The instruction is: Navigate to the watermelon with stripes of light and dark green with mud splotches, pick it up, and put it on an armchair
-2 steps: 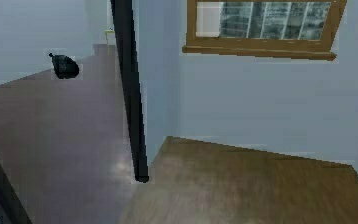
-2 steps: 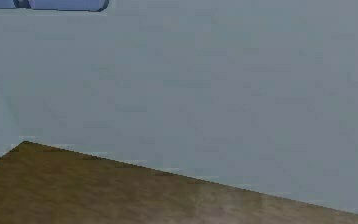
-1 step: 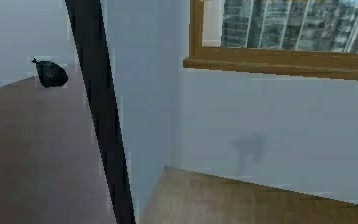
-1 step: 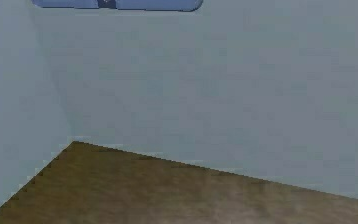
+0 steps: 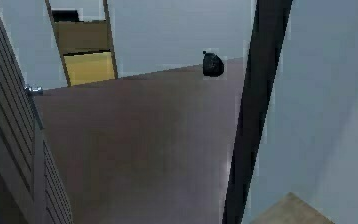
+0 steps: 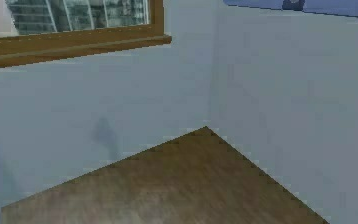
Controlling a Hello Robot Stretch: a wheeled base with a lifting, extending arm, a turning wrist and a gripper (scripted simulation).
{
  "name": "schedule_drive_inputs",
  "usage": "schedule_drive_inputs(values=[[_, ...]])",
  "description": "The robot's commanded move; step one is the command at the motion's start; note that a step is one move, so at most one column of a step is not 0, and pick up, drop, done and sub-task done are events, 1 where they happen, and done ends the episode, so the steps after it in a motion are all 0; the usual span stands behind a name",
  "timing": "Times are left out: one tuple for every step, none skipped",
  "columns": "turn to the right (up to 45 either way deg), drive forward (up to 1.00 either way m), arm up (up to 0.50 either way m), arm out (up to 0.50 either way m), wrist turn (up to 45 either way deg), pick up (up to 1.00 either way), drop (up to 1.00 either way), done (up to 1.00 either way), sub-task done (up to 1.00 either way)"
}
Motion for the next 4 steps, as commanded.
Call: schedule_drive_inputs(values=[[0.0, 0.1, 0.0, 0.0, 0.0, 0.0, 0.0, 0.0, 0.0], [0.0, 0.9, 0.0, 0.0, 0.0, 0.0, 0.0, 0.0, 0.0], [33.0, 0.0, 0.0, 0.0, 0.0, 0.0, 0.0, 0.0, 0.0], [0.0, 1.0, 0.0, 0.0, 0.0, 0.0, 0.0, 0.0, 0.0]])
